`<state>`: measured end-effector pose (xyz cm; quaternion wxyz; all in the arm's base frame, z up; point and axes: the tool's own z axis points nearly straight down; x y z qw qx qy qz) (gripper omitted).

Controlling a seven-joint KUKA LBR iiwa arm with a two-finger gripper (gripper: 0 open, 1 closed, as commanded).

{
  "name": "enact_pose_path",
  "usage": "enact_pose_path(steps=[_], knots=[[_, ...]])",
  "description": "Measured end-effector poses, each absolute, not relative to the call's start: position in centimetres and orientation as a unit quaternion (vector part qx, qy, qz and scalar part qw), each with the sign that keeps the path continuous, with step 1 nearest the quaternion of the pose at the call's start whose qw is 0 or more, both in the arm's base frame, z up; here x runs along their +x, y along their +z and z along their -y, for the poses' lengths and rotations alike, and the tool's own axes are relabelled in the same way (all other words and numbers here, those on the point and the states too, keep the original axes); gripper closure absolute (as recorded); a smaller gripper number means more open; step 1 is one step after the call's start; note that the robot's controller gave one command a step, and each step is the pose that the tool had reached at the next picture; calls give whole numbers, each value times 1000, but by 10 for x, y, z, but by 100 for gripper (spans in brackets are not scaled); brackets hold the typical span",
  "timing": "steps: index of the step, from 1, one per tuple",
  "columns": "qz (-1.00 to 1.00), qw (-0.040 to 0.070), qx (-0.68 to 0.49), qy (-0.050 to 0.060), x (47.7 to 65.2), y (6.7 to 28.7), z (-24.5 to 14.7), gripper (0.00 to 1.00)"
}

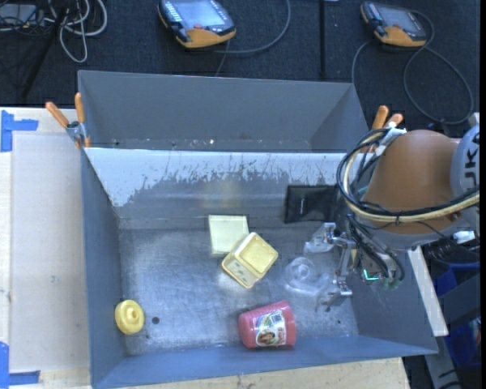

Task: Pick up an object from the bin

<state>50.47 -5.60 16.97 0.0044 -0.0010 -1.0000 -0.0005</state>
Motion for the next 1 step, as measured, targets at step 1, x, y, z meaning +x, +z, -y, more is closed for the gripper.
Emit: enact_pose_path(steps=[1], knots=[[1000, 1, 0, 0, 506, 173, 56, 0]])
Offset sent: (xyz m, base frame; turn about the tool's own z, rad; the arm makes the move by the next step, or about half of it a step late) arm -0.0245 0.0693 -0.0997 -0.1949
